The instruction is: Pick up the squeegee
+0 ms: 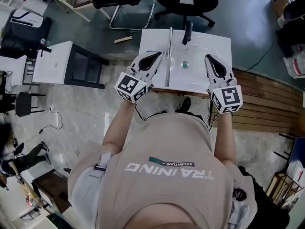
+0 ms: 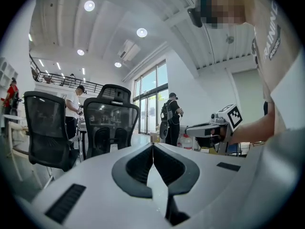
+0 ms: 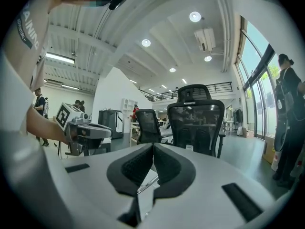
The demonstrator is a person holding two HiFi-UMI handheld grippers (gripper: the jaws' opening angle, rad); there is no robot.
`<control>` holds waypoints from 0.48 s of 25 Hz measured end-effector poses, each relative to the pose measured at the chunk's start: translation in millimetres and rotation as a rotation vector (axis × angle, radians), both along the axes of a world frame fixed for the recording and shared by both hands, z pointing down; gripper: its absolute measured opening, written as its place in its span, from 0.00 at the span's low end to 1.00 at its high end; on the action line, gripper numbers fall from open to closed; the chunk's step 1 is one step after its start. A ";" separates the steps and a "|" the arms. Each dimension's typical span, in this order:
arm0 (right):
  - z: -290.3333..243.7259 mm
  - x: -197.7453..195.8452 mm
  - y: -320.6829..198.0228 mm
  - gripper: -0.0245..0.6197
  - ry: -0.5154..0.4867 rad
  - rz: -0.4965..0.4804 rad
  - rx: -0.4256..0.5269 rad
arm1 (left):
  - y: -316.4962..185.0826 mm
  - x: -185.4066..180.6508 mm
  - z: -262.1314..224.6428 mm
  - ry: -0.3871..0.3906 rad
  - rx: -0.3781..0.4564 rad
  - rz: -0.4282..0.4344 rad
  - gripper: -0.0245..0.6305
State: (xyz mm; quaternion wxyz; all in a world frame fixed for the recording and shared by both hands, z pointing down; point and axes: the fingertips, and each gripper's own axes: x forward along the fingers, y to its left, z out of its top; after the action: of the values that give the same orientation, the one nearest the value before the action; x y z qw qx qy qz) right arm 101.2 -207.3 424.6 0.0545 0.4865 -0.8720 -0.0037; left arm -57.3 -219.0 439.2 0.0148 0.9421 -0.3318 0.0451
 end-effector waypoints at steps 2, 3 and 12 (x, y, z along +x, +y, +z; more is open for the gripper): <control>1.9 5.5 -12.3 0.09 -0.011 -0.004 -0.002 | -8.4 5.3 1.8 -0.016 0.002 -0.001 0.06; 2.2 7.5 -17.9 0.09 -0.016 -0.007 0.000 | -12.5 6.7 1.5 -0.022 0.004 -0.001 0.06; 18.2 16.8 -44.3 0.09 -0.025 -0.049 -0.015 | -34.5 16.5 7.4 -0.024 -0.003 -0.029 0.06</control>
State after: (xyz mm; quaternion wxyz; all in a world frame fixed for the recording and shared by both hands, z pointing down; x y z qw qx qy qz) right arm 118.0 -251.6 442.8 0.0474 0.4646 -0.8842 0.0076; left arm -40.8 -253.5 446.6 0.0127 0.9365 -0.3457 0.0566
